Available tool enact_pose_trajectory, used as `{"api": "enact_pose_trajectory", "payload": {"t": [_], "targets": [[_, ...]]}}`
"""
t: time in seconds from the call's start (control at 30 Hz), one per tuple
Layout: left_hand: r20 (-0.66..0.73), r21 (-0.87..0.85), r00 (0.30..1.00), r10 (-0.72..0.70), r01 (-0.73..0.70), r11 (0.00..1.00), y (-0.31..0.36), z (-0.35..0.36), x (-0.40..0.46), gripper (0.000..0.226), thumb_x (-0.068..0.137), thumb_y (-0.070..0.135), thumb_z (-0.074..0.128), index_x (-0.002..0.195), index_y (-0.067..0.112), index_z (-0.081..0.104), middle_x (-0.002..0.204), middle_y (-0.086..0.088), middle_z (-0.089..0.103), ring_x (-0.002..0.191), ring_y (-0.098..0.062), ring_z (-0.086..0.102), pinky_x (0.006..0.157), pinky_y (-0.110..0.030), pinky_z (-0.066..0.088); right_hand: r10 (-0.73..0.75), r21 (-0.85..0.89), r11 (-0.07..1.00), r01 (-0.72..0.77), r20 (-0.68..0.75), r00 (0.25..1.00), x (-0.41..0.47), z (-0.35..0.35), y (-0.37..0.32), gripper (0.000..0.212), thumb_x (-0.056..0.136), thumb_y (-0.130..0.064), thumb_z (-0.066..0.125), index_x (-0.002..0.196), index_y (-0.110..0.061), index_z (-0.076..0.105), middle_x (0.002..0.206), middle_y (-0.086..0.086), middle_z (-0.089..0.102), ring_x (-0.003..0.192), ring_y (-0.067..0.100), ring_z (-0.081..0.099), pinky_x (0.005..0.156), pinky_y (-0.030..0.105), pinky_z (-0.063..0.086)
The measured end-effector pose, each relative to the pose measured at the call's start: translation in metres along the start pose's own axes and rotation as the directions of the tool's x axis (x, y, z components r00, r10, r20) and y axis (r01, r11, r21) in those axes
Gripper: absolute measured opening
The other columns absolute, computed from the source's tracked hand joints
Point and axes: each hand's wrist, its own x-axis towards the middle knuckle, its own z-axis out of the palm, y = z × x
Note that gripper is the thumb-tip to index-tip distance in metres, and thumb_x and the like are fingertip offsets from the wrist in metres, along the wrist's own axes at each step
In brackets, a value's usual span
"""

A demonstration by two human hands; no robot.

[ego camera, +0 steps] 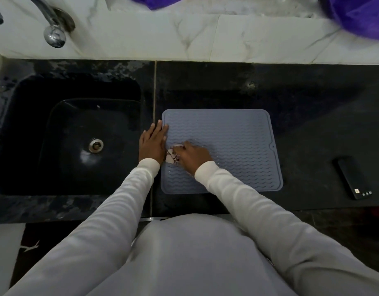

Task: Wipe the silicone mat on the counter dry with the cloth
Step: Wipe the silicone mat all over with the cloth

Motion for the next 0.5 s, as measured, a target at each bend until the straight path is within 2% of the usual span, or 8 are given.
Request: {"api": "enact_pose_trajectory", "payload": {"t": [0.07, 0.17, 0.3, 0.43, 0.5], "targets": [[0.028, 0.03, 1.0, -0.012, 0.011, 0.999, 0.003, -0.001, -0.001, 0.046, 0.106, 0.027, 0.028, 0.152, 0.03, 0.028, 0.161, 0.004, 0.019, 0.149, -0.018, 0.012, 0.121, -0.04, 0.004, -0.013, -0.034, 0.999, 0.013, 0.016, 1.0, -0.006, -0.001, 0.014, 0.048, 0.097, -0.025, 0.046, 0.144, -0.022, 0.039, 0.136, 0.021, 0.045, 0.103, 0.042, 0.059, 0.082, 0.045, 0.048], [0.06, 0.041, 0.998, -0.028, 0.026, 0.999, 0.005, -0.004, -0.001, 0.047, 0.106, 0.029, 0.024, 0.154, 0.031, 0.021, 0.162, 0.005, 0.013, 0.15, -0.017, 0.007, 0.121, -0.039, 0.001, 0.044, 0.001, 0.999, -0.044, 0.056, 0.997, -0.019, -0.008, 0.042, 0.05, 0.095, -0.029, 0.049, 0.144, -0.027, 0.038, 0.137, 0.016, 0.046, 0.11, 0.04, 0.057, 0.089, 0.042, 0.046], [0.082, 0.062, 0.996, -0.028, 0.023, 0.998, 0.005, -0.003, -0.002, 0.048, 0.106, 0.03, 0.022, 0.154, 0.032, 0.016, 0.163, 0.006, 0.01, 0.15, -0.017, 0.004, 0.121, -0.039, -0.002, 0.174, 0.098, 0.979, -0.181, 0.076, 0.982, -0.04, -0.018, 0.084, 0.053, 0.089, -0.035, 0.063, 0.139, -0.035, 0.046, 0.133, 0.007, 0.053, 0.116, 0.033, 0.056, 0.095, 0.035, 0.043], [0.089, 0.071, 0.996, -0.018, 0.012, 0.997, 0.006, -0.005, -0.003, 0.049, 0.106, 0.03, 0.022, 0.155, 0.031, 0.017, 0.163, 0.005, 0.01, 0.15, -0.017, 0.004, 0.121, -0.039, -0.002, 0.354, 0.163, 0.919, -0.36, 0.067, 0.933, -0.057, -0.019, 0.125, 0.04, 0.092, -0.043, 0.056, 0.132, -0.04, 0.053, 0.127, 0.007, 0.059, 0.111, 0.032, 0.059, 0.091, 0.037, 0.046], [0.088, 0.074, 0.996, -0.018, 0.011, 0.997, 0.006, -0.006, -0.003, 0.049, 0.106, 0.03, 0.022, 0.154, 0.031, 0.018, 0.163, 0.005, 0.01, 0.15, -0.018, 0.004, 0.121, -0.039, -0.002, 0.413, 0.181, 0.89, -0.419, 0.07, 0.908, -0.069, -0.018, 0.145, 0.041, 0.089, -0.044, 0.059, 0.13, -0.043, 0.053, 0.13, 0.006, 0.058, 0.111, 0.031, 0.059, 0.093, 0.038, 0.048]]}}
